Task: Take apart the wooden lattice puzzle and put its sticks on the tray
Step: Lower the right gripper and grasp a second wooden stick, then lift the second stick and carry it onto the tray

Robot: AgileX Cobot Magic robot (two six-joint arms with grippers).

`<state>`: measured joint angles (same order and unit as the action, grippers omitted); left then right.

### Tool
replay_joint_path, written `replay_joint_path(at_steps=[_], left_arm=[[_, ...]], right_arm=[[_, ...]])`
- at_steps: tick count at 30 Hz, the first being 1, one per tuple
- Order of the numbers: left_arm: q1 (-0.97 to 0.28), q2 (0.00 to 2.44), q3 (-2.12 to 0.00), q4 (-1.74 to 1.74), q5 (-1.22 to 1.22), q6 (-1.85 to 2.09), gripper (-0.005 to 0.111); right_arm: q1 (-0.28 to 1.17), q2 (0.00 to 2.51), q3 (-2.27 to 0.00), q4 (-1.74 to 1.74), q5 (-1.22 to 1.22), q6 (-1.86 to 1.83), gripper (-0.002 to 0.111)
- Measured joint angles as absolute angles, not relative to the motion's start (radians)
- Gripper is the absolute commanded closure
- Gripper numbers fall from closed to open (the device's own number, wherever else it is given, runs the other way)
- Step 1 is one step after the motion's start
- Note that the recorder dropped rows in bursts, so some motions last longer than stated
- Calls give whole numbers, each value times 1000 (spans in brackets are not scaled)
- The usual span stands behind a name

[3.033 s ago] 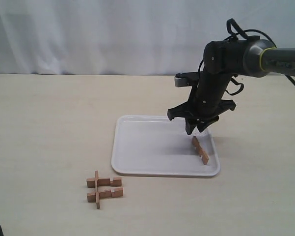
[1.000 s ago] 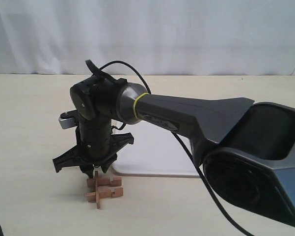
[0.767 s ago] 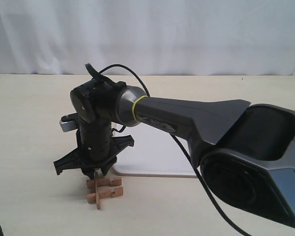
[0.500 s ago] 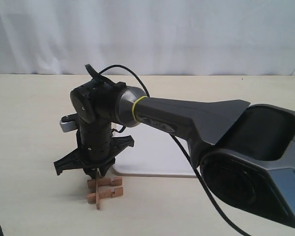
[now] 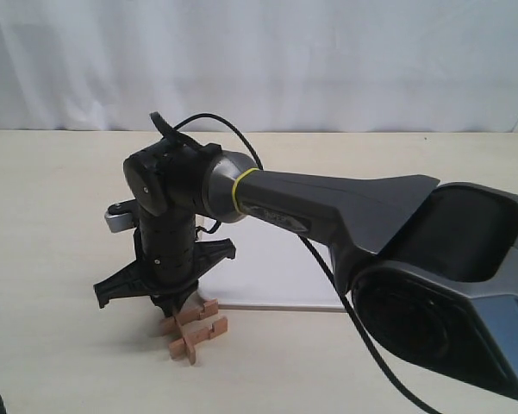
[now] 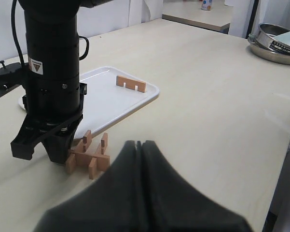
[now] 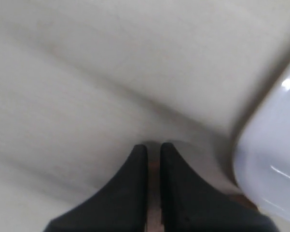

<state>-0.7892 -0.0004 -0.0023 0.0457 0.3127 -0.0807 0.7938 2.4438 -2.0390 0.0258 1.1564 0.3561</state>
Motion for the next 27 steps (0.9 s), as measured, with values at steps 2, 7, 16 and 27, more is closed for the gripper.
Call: replay_joint_path(at_steps=[2,7,16,27], left_arm=[[-789,0,-2,46,313,-81,107],[-789,0,-2,46,313,-81,107],[-789,0,-2,46,313,-81,107],[-789,0,-2,46,316,-81,107]], right_arm=[[794,2444,-2039,35,1160,356,104],[794,2431,-2039,41,1178,358,104],[794,2393,-2039,44,1210,358,104],[772,2314,-2039,-28,1214,350,104]])
